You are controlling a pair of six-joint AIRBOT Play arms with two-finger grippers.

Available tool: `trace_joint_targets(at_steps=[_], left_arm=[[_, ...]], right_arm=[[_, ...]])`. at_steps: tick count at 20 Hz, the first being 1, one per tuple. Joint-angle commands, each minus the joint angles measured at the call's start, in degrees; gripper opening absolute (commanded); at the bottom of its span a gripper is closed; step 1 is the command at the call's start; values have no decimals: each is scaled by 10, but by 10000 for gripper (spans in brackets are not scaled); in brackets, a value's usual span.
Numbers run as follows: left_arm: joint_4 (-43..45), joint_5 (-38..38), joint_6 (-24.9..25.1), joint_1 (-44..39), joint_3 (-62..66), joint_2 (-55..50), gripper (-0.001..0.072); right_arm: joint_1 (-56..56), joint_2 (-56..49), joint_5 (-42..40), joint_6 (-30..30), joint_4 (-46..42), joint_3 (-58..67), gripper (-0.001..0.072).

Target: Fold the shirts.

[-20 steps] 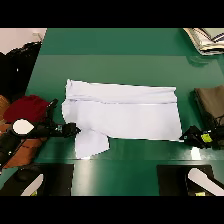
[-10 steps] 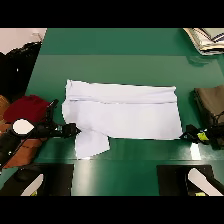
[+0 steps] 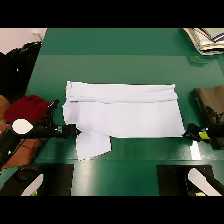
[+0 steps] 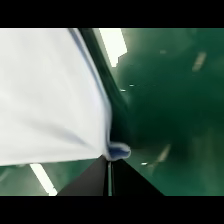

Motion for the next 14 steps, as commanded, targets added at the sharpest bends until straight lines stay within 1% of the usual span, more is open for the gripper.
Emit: trace_joint_targets(at_steps=[1, 3, 5, 6, 8, 10, 12, 14], left_arm=[[68, -78, -39, 0, 30, 39, 20], [93, -130, -81, 0, 44, 95, 20], [89, -177, -110, 0, 59, 136, 21], [90, -184, -110, 0, 76, 141, 20], [100, -164, -103, 0, 123, 128, 20], [148, -127, -89, 0, 170, 89, 21], [195, -96, -73, 0, 207, 22, 22], [203, -59, -49, 4, 236, -60, 22]], right_arm=[[0, 44, 91, -7, -30, 32, 13], [0, 93, 126, -6, -40, 45, 13], [1, 130, 141, 10, -40, 61, 13], [7, 138, 141, 13, -40, 79, 13], [40, 122, 141, 20, -39, 129, 12], [89, 74, 130, 25, -41, 181, 12], [131, 11, 109, 32, -40, 229, 12], [159, -60, 100, 33, -40, 278, 13]])
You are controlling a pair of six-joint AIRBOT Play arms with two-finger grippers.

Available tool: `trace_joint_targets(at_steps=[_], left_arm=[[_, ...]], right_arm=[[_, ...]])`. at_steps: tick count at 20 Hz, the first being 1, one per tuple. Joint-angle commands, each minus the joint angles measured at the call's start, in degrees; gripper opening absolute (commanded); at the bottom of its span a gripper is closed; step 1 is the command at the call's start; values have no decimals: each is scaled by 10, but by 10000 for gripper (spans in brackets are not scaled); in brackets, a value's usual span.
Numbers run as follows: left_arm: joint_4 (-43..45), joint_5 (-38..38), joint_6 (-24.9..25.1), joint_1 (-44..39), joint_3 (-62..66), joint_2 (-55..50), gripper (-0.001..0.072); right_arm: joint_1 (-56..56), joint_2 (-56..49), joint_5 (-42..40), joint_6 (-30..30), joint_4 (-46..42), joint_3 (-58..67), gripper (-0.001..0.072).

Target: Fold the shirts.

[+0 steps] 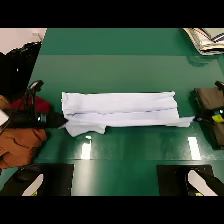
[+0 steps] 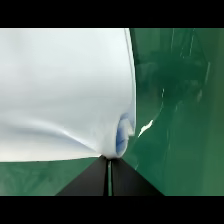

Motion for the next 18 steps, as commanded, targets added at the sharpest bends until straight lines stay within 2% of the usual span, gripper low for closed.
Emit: trace_joint_targets(at_steps=[1, 6, 11, 12, 13, 14, 18], left_arm=[[43, 71, 33, 9, 60, -124, 22], [38, 144, 33, 50, 127, -273, 23], [-1, 213, 54, 53, 150, -324, 26], [-1, 224, 52, 53, 150, -325, 236], [-4, 231, 45, 53, 150, -325, 538], [-5, 228, 43, 53, 153, -325, 604], [-7, 146, 43, 53, 197, -324, 603]], right_arm=[[53, -109, -20, 8, -1, 87, 12], [70, -251, -20, 9, 16, 205, 14], [70, -351, -20, 9, 96, 315, 19], [70, -368, -19, 8, 117, 334, 99], [68, -385, -20, 8, 138, 352, 363], [63, -397, -19, 8, 154, 369, 482], [34, -405, 24, -35, 170, 386, 482]])
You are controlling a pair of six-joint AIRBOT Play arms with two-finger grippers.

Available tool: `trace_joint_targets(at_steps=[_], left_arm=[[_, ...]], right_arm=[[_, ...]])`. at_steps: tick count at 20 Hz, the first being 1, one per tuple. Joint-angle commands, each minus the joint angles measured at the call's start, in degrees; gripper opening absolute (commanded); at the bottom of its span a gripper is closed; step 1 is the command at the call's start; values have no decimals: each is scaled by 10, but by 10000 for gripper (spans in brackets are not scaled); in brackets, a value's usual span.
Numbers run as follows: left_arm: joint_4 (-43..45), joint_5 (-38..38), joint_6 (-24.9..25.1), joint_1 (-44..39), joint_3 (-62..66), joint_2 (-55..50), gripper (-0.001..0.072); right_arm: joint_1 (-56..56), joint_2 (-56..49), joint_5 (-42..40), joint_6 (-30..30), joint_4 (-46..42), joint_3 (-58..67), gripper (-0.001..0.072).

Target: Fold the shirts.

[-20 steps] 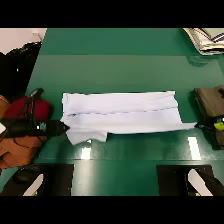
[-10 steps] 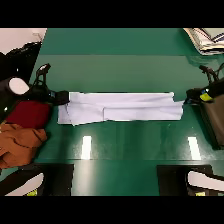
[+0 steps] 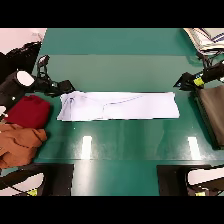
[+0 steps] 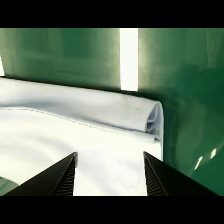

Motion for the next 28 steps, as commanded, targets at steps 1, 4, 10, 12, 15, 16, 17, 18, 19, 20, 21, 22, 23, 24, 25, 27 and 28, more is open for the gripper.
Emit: trace_joint_targets(at_steps=[1, 4, 10, 12, 15, 16, 17, 18, 19, 20, 21, 22, 23, 24, 25, 27, 28], left_arm=[[-10, -70, 0, 0, 35, -3, 525], [-32, -101, 21, 0, 41, -3, 22], [-56, -79, 25, -49, 41, -3, 23], [-58, -70, 25, -70, 41, -8, 23], [-80, -57, 24, -97, 41, -17, 23], [-100, -45, 26, -108, 41, -25, 22], [-113, -32, 34, -119, 46, -35, 22], [-115, -25, 34, -131, 61, -50, 22], [-115, -25, 34, -143, 83, -71, 22], [-115, -28, 34, -156, 114, -97, 22], [-115, -32, 34, -168, 144, -124, 22], [-115, -35, 34, -181, 177, -155, 22], [-115, -36, 33, -194, 206, -184, 22], [-115, -37, 33, -208, 235, -217, 22], [-115, -39, 33, -221, 260, -247, 22], [-119, -44, 31, -246, 296, -296, 22], [-123, -44, 31, -258, 313, -320, 22]], right_arm=[[-32, -11, 48, -43, 26, 7, 482], [-77, -2, 59, -68, 32, -62, 556], [-117, -41, 47, -119, 115, -174, 623], [-99, -58, 38, -124, 122, -183, 614], [-66, -80, 33, -130, 147, -175, 532], [-56, -85, 34, -130, 146, -168, 431], [-48, -86, 34, -133, 147, -163, 332], [-42, -86, 37, -136, 147, -155, 170], [-39, -85, 49, -139, 148, -145, 43], [-39, -79, 62, -139, 148, -135, 16], [-39, -66, 71, -138, 153, -128, 16], [-39, -50, 79, -138, 158, -117, 15], [-39, -30, 83, -125, 158, -104, 16], [-39, -6, 83, -98, 162, -92, 16], [-39, 16, 82, -81, 178, -79, 16], [-39, 58, 82, -64, 218, -48, 15], [-34, 76, 82, -53, 229, -29, 15]])
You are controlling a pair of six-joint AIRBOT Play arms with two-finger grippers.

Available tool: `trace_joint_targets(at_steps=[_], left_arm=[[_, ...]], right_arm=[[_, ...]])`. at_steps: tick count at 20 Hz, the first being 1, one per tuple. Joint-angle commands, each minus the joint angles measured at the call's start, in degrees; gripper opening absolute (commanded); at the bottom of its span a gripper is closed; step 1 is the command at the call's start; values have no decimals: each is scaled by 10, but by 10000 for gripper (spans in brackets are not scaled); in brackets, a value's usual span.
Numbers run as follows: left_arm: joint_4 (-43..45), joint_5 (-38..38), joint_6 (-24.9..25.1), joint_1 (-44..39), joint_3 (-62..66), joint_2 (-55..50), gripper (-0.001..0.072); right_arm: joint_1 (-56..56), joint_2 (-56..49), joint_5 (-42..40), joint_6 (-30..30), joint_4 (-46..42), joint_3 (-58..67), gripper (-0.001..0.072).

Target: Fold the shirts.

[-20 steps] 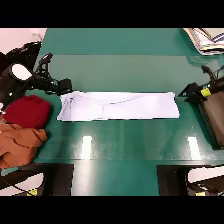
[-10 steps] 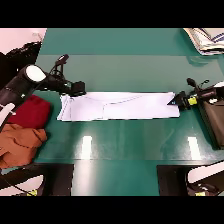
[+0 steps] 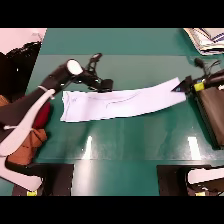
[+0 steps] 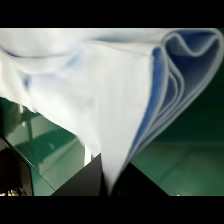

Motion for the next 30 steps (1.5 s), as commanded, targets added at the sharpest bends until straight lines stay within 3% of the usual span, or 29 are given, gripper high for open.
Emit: trace_joint_targets(at_steps=[1, 8, 13, 17, 24, 30], left_arm=[[-16, 0, -1, -42, 68, -88, 22], [-75, 27, 1, -83, 102, -148, 22], [-70, 32, 2, -89, 102, -149, 22], [-32, -10, 1, -77, 103, -136, 21], [115, -108, 1, 76, 103, 17, 22], [162, -117, 1, 229, 103, 163, 22]], right_arm=[[12, 63, 5, 48, 45, 60, 15], [139, 72, 7, 85, 45, 199, 15], [234, 30, 5, 86, 44, 276, 15], [271, 1, 2, 86, 44, 315, 15], [326, -10, -35, 85, 45, 309, 15], [501, -34, -251, -24, 45, 252, 22]])
